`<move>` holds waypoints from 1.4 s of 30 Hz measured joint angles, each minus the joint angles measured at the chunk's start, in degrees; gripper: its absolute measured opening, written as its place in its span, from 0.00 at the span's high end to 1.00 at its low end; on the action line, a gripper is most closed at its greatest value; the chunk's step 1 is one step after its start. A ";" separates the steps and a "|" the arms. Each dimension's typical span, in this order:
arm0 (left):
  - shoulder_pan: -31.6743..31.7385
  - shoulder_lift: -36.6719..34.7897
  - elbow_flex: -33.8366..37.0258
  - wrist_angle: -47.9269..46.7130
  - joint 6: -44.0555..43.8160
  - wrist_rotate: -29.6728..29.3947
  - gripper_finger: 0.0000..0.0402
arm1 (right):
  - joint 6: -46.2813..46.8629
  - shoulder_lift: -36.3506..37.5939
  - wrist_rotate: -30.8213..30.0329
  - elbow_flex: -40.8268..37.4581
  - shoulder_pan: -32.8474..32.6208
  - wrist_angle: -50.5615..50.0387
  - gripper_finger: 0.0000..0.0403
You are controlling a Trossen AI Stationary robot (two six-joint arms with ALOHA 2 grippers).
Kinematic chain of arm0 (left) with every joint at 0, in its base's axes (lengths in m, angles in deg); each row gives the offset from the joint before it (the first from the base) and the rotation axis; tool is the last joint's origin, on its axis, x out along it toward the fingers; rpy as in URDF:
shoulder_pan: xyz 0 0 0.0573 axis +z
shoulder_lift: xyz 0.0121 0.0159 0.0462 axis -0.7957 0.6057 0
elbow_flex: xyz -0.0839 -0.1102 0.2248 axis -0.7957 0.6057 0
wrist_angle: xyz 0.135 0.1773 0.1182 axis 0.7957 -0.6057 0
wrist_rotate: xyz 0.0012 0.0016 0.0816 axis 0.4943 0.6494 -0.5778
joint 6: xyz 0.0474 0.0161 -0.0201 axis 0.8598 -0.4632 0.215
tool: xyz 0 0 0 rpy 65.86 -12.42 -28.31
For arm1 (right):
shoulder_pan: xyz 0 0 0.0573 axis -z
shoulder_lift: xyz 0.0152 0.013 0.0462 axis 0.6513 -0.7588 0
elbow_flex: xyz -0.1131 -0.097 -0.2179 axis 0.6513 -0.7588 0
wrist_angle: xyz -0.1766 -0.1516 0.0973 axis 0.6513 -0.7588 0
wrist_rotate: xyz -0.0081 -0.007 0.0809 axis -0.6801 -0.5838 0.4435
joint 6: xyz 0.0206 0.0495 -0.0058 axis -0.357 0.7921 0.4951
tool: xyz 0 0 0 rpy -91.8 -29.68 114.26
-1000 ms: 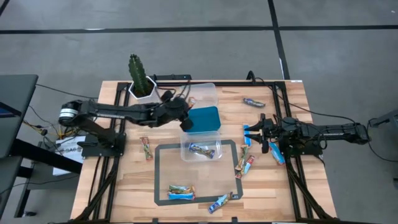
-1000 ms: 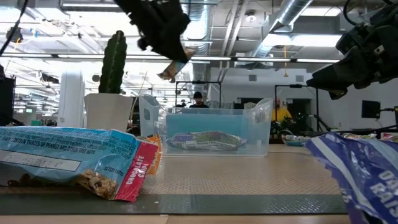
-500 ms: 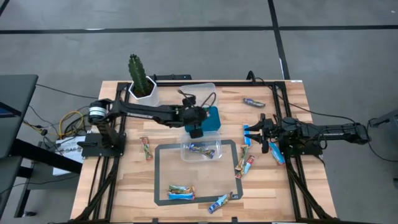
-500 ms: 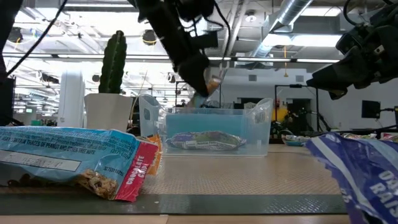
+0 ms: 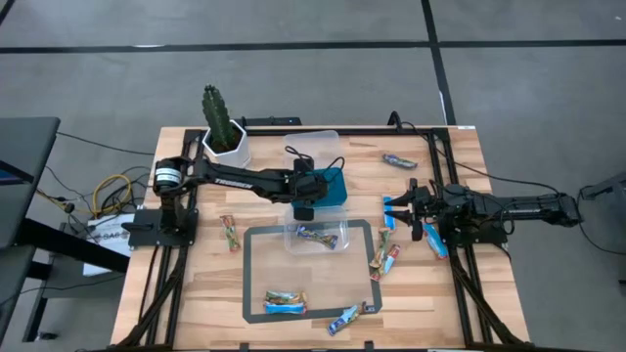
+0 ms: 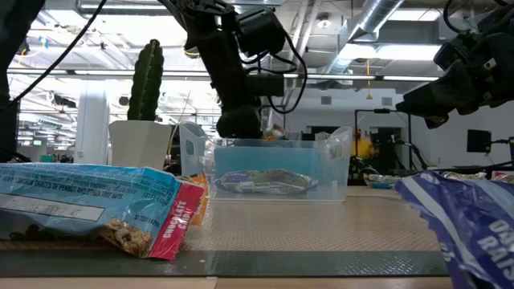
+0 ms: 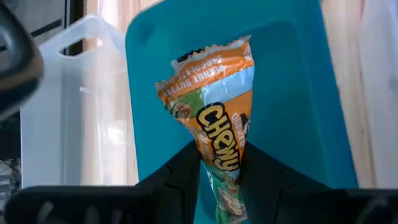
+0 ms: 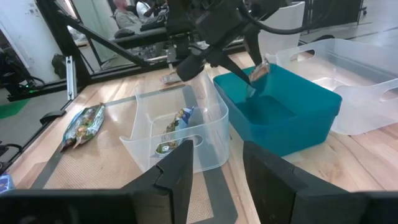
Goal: Pick and place Granola Bars by type
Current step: Put the yellow granola bar into the blue bin, then put the red granola bar into the top transparent bin
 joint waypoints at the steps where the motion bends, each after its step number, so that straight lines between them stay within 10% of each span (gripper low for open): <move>1: 0.01 0.00 0.00 -0.18 0.12 -0.03 0.77 | -0.01 -0.01 0.00 -0.02 0.02 0.00 0.67; 19: -1.07 -0.25 0.04 -0.81 -4.40 -0.39 0.63 | 0.01 -0.01 0.00 -0.01 0.00 0.00 0.67; 42: -11.79 -21.93 0.07 -36.43 -51.25 -4.99 0.62 | 0.01 -0.01 0.00 -0.02 0.02 0.01 0.67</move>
